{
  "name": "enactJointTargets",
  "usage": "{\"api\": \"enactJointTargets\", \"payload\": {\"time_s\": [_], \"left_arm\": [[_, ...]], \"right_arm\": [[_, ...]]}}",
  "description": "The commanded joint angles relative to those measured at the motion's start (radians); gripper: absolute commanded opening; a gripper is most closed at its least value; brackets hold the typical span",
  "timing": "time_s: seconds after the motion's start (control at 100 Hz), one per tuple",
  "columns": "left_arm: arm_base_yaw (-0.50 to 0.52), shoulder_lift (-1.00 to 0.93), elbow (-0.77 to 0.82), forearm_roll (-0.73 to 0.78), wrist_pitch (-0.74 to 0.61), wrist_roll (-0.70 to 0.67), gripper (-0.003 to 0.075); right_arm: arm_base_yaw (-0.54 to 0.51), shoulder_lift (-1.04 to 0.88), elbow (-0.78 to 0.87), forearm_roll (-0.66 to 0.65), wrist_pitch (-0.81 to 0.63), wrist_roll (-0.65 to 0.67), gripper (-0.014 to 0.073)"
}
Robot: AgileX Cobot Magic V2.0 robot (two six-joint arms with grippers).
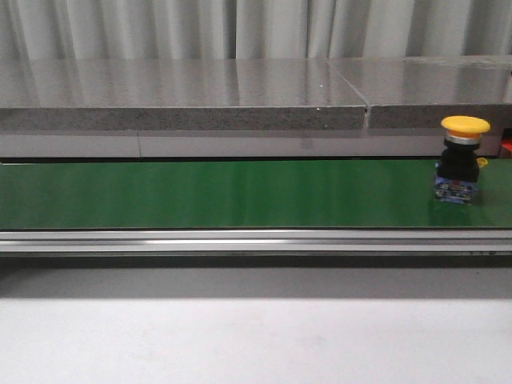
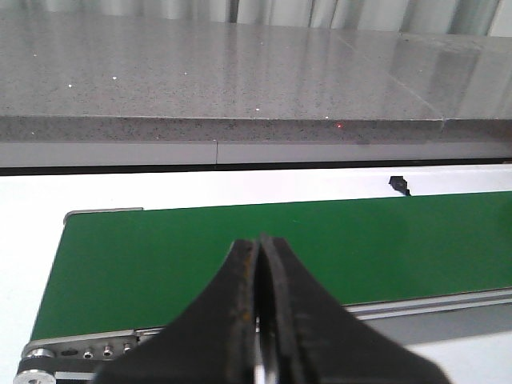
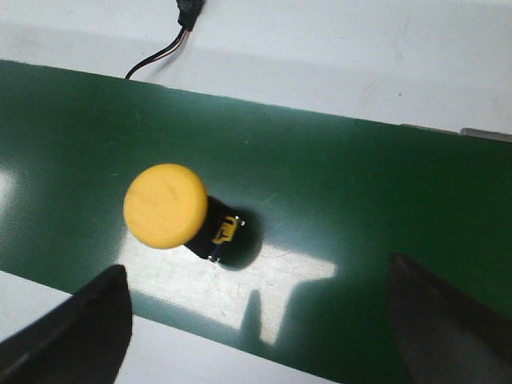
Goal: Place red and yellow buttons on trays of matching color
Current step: 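Grasp the yellow button at the conveyor end with the right gripper, then lower the yellow button into the yellow tray and open the right gripper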
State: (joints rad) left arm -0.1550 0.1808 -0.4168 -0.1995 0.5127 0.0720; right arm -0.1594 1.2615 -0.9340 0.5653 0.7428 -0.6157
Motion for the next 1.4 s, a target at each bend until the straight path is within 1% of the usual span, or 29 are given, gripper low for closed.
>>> {"api": "enactJointTargets", "payload": {"time_s": [0.0,0.27,0.44,0.58,0.63,0.68,0.78,0.83,0.87,0.94,1.06,1.15,1.27,1.39], "left_arm": [[-0.009,0.01,-0.025,-0.009,-0.068,-0.001,-0.0019],[-0.009,0.01,-0.025,-0.009,-0.068,-0.001,-0.0019],[-0.009,0.01,-0.025,-0.009,-0.068,-0.001,-0.0019],[-0.009,0.01,-0.025,-0.009,-0.068,-0.001,-0.0019],[-0.009,0.01,-0.025,-0.009,-0.068,-0.001,-0.0019],[-0.009,0.01,-0.025,-0.009,-0.068,-0.001,-0.0019],[-0.009,0.01,-0.025,-0.009,-0.068,-0.001,-0.0019],[-0.009,0.01,-0.025,-0.009,-0.068,-0.001,-0.0019],[-0.009,0.01,-0.025,-0.009,-0.068,-0.001,-0.0019],[-0.009,0.01,-0.025,-0.009,-0.068,-0.001,-0.0019],[-0.009,0.01,-0.025,-0.009,-0.068,-0.001,-0.0019],[-0.009,0.01,-0.025,-0.009,-0.068,-0.001,-0.0019],[-0.009,0.01,-0.025,-0.009,-0.068,-0.001,-0.0019],[-0.009,0.01,-0.025,-0.009,-0.068,-0.001,-0.0019]], "right_arm": [[0.029,-0.023,-0.02,0.031,-0.083,-0.025,0.0635],[0.12,0.07,-0.02,0.031,-0.188,-0.032,0.0635],[0.124,0.145,-0.02,0.031,-0.24,-0.032,0.0635],[0.124,0.189,-0.02,0.031,-0.251,-0.031,0.0628],[0.124,0.198,-0.02,0.031,-0.247,-0.026,0.0588],[0.124,0.2,-0.02,0.031,-0.241,-0.018,0.0511],[0.121,0.2,-0.02,0.03,-0.23,-0.01,0.0286],[0.121,0.2,-0.022,0.03,-0.222,-0.01,0.0198],[0.121,0.2,-0.027,0.03,-0.213,-0.004,0.0153],[0.113,0.194,-0.039,0.03,-0.192,0.012,0.0143],[0.067,0.166,-0.065,0.028,-0.15,0.064,0.0143],[0.003,0.125,-0.08,0.026,-0.124,0.107,0.0143],[-0.111,0.05,-0.084,0.01,-0.104,0.141,0.0143],[-0.265,-0.031,-0.084,0.004,-0.11,0.145,0.0143]]}}
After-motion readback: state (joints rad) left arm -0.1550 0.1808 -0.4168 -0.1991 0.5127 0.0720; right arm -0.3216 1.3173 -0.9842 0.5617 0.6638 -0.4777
